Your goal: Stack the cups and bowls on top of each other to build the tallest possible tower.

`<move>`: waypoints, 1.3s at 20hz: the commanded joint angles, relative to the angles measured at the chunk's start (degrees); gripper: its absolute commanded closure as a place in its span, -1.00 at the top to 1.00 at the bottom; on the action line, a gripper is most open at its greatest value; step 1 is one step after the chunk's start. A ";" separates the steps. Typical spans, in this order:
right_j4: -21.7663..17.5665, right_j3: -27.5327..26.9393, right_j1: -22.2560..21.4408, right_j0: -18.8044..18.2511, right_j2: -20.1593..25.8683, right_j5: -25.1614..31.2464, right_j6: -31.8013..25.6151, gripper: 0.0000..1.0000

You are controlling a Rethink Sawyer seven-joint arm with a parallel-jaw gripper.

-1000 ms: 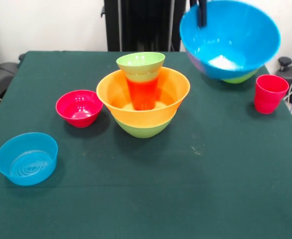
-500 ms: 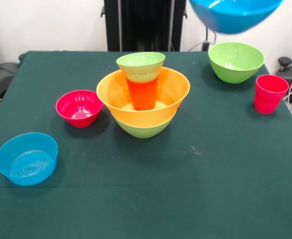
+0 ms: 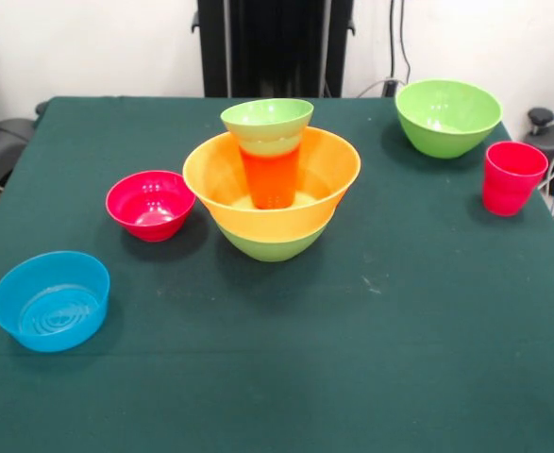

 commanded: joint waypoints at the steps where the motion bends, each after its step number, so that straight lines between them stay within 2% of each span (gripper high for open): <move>1: -9.96 6.91 1.23 -10.21 23.45 -10.71 -3.53 -1.00; 3: -12.23 5.60 1.80 -11.15 23.69 -10.36 -3.32 -1.00; 6: -13.01 4.35 0.64 -11.94 22.81 -6.65 -4.40 -1.00; 9: -15.17 4.52 0.85 -14.47 24.00 -5.77 -4.89 -1.00; 17: -23.82 6.13 2.15 -16.40 22.78 -8.59 -4.29 -1.00; 26: -28.84 6.78 2.90 -18.19 24.40 -10.64 -1.65 -1.00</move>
